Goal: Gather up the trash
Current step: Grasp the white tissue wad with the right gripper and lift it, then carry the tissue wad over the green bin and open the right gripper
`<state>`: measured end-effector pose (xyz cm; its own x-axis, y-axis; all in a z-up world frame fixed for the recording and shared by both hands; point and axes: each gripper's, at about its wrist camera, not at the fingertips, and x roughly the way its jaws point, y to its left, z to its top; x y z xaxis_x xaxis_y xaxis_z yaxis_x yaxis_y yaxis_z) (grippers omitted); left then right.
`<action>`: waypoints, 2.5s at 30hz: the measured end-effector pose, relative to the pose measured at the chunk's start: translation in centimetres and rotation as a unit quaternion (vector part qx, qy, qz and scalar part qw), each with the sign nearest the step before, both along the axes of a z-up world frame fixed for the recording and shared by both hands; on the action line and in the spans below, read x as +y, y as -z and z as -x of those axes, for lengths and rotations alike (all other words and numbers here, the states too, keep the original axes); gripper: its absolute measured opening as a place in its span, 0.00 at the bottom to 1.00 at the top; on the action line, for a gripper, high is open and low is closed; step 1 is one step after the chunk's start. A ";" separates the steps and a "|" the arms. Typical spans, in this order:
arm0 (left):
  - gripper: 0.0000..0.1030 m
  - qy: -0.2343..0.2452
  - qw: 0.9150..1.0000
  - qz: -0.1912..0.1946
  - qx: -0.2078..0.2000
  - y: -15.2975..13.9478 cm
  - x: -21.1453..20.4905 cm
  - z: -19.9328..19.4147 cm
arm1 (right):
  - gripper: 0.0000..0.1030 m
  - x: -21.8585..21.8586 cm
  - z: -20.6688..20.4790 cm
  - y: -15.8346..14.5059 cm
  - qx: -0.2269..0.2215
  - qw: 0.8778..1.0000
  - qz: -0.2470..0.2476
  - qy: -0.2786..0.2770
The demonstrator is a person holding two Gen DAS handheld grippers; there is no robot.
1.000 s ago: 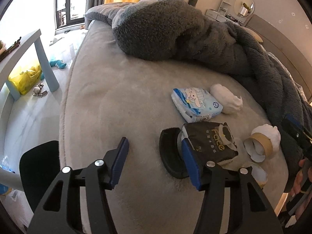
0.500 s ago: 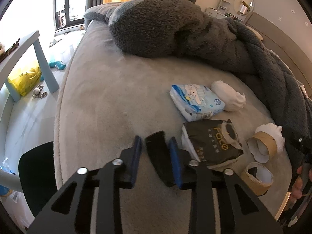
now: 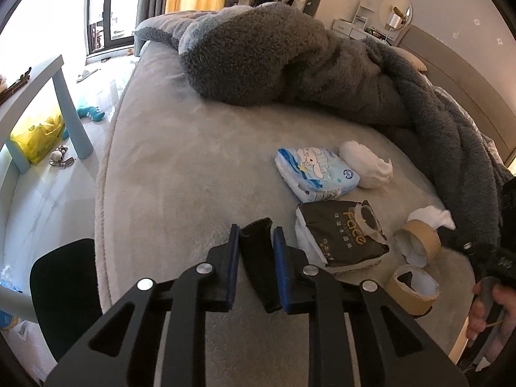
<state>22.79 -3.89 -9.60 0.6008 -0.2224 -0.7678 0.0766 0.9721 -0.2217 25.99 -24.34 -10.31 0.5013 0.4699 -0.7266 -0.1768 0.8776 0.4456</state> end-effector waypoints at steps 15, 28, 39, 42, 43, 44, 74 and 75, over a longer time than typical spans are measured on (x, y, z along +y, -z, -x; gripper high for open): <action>0.21 -0.011 1.000 0.003 -0.009 -0.9 3.5 1.8 | 0.47 1.6 1.5 -3.6 -0.094 0.991 0.077 0.054; 0.21 -0.023 1.000 0.010 -0.015 -1.6 7.0 3.5 | 0.47 6.3 2.0 -5.0 -0.123 0.990 0.065 0.022; 0.21 -0.038 0.999 0.008 -0.017 -1.7 10.8 5.3 | 0.47 11.0 3.1 -6.8 -0.149 0.988 0.052 0.000; 0.21 -0.048 0.999 0.009 -0.015 -1.6 12.3 5.6 | 0.47 12.6 3.1 -6.9 -0.149 0.987 0.050 -0.012; 0.21 -0.050 0.999 0.008 -0.015 -1.6 12.6 5.7 | 0.47 13.1 3.1 -6.9 -0.149 0.988 0.049 -0.015; 0.21 -0.051 0.999 0.007 -0.015 -1.5 13.1 5.9 | 0.47 13.6 3.1 -6.9 -0.149 0.988 0.049 -0.019; 0.21 -0.099 0.986 -0.033 0.128 7.7 25.7 8.9 | 0.47 33.2 4.1 -5.2 -0.125 0.974 0.045 -0.183; 0.21 -0.097 0.985 -0.033 0.136 8.2 25.8 9.0 | 0.47 33.6 4.1 -5.0 -0.122 0.973 0.048 -0.189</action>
